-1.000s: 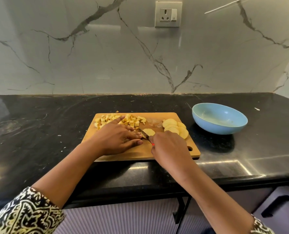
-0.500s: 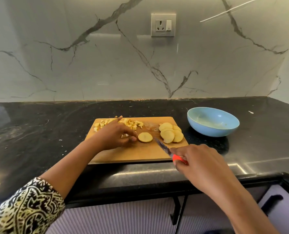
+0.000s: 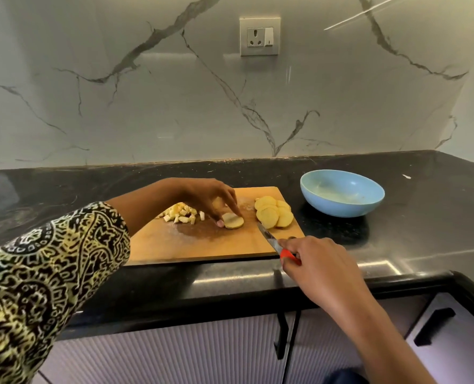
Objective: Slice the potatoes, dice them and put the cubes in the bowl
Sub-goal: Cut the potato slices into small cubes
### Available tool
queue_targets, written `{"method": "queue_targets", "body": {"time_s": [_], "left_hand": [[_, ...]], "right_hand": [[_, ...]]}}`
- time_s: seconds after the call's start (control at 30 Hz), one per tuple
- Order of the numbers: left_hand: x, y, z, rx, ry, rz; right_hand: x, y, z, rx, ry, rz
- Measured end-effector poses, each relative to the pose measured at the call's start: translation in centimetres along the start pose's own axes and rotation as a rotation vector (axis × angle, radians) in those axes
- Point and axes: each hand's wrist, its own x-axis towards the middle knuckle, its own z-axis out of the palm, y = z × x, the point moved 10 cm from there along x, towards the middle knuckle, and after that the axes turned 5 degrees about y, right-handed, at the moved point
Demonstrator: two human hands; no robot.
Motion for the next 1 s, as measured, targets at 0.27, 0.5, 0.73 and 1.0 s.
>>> {"method": "queue_targets", "body": {"time_s": [0.27, 0.5, 0.73, 1.0], "left_hand": [[-0.1, -0.6, -0.1, -0.110, 0.090, -0.063], [-1.1, -1.2, 0.2, -0.088, 0.258, -0.215], [-3.3, -1.6, 0.9, -0.002, 0.534, -0.402], [-6.1, -0.2, 0.8, 0.158, 0.671, -0.343]], "right_hand": [[1.1, -0.1, 1.2, 0.015, -0.028, 0.017], [1.7, -0.6, 1.4, -0.016, -0.029, -0.004], [2.8, -2.4, 2.3, -0.076, -0.006, -0.054], [3.7, -2.6, 2.2, -0.077, -0.007, -0.078]]}}
